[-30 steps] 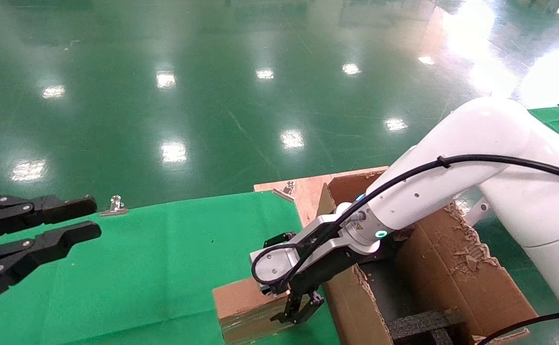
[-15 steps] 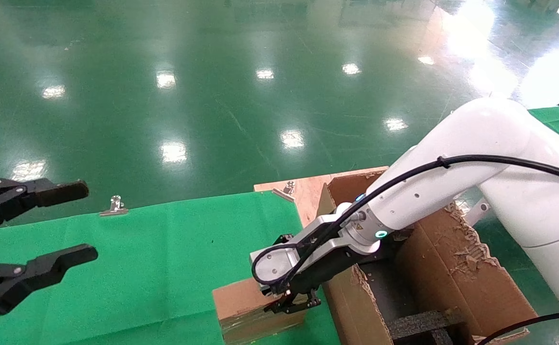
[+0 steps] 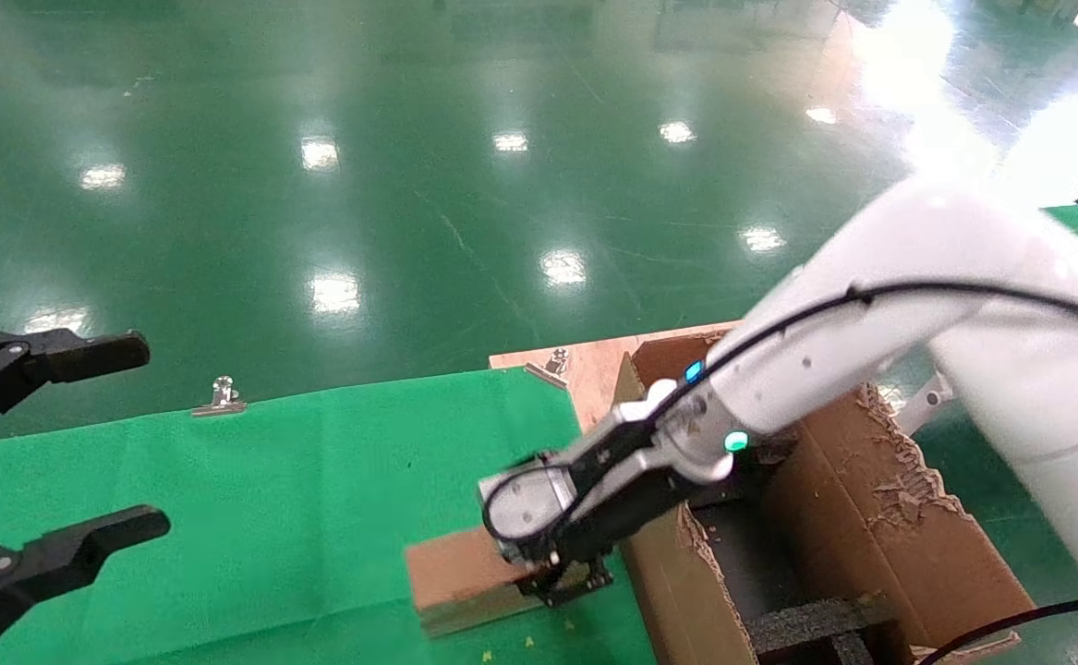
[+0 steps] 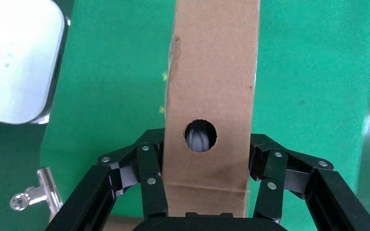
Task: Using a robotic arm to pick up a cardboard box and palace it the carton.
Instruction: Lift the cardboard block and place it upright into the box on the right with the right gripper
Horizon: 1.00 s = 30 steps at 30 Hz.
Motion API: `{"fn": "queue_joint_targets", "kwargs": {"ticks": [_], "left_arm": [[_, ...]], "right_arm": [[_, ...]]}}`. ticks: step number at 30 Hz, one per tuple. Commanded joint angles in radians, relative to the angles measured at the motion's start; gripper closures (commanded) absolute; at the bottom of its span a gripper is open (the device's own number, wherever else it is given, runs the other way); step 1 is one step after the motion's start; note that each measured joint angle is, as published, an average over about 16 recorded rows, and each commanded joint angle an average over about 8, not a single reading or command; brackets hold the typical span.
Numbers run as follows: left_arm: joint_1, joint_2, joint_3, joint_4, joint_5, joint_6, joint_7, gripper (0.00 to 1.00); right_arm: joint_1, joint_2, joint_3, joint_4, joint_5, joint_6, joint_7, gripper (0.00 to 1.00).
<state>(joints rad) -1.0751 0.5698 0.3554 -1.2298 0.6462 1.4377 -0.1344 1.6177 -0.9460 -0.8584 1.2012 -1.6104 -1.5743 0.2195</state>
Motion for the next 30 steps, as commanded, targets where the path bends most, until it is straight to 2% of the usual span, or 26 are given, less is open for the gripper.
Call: {"fn": "queue_joint_targets", "kwargs": {"ticks": [1, 7, 16, 25, 30], "left_arm": [[0.000, 0.000, 0.000, 0.000, 0.000, 0.000, 0.000, 0.00], [0.000, 0.000, 0.000, 0.000, 0.000, 0.000, 0.000, 0.00], [0.000, 0.000, 0.000, 0.000, 0.000, 0.000, 0.000, 0.00], [0.000, 0.000, 0.000, 0.000, 0.000, 0.000, 0.000, 0.00], [0.000, 0.000, 0.000, 0.000, 0.000, 0.000, 0.000, 0.00]], "right_arm": [[0.023, -0.003, 0.000, -0.013, 0.021, -0.007, -0.007, 1.00], [0.203, -0.014, -0.046, -0.128, 0.109, -0.018, -0.090, 1.00], [0.470, -0.024, -0.189, -0.288, 0.250, -0.023, -0.187, 1.00], [0.581, -0.017, -0.358, -0.404, 0.364, -0.023, -0.258, 1.00], [0.618, 0.023, -0.452, -0.452, 0.401, -0.023, -0.279, 1.00]]}}
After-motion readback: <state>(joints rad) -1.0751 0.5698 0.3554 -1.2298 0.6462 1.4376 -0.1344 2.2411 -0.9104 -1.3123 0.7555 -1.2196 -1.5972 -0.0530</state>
